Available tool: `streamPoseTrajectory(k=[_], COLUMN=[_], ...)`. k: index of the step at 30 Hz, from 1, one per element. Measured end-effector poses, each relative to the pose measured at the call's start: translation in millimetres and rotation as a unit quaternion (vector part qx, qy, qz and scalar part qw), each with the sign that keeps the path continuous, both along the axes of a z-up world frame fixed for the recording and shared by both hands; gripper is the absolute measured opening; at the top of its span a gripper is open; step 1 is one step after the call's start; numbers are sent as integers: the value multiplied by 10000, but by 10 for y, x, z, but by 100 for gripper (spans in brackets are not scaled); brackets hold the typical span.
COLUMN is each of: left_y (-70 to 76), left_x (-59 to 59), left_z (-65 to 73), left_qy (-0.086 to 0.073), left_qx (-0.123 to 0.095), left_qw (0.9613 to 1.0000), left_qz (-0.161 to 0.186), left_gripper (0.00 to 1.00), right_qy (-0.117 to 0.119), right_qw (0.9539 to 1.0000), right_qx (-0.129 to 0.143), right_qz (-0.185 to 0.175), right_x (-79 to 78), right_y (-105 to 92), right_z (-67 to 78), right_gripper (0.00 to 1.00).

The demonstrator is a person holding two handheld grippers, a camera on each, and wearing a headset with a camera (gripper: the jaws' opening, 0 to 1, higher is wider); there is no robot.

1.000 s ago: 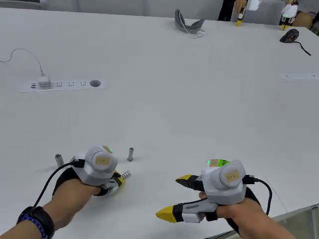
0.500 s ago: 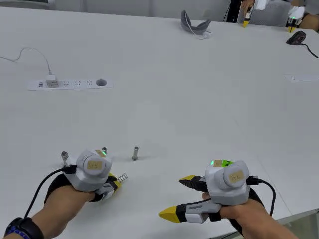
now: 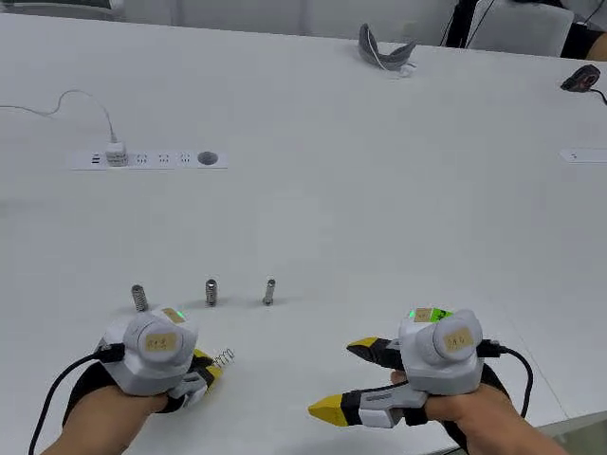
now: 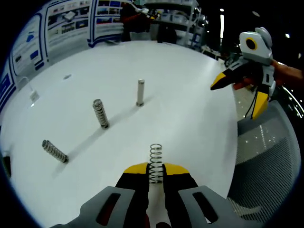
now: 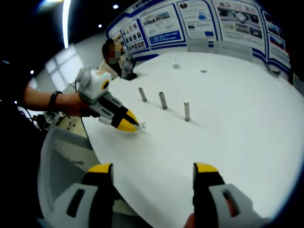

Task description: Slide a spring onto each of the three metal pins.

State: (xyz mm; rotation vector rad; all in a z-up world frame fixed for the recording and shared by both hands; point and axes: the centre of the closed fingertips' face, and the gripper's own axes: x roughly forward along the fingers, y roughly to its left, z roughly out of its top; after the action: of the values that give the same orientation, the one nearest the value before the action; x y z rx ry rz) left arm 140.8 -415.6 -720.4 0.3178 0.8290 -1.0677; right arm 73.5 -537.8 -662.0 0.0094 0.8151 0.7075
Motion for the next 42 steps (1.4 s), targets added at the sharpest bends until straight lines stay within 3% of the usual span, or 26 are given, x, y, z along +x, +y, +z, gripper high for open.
streamPoseTrajectory(k=[12,22,31,42], left_y=[245,320,140,-141], left_x=[-90,-103,-59,-197], left_z=[153,392,719,926], left_qy=[-117,-363,-647,-822], left_qx=[-10,-22,-237,-422], left_qw=[9999,9992,9971,9933], left_qz=[14,-154,-312,-693], left_gripper=[11,11,11,11], right_qy=[24,12,-48,-119], right_qw=[10000,9998,9987,9952], right_qx=[47,184,497,970], right_qz=[50,83,96,43], right_x=[2,43,156,259], right_y=[56,126,241,353], right_z=[-1,39,176,351], right_gripper=[69,67,59,45])
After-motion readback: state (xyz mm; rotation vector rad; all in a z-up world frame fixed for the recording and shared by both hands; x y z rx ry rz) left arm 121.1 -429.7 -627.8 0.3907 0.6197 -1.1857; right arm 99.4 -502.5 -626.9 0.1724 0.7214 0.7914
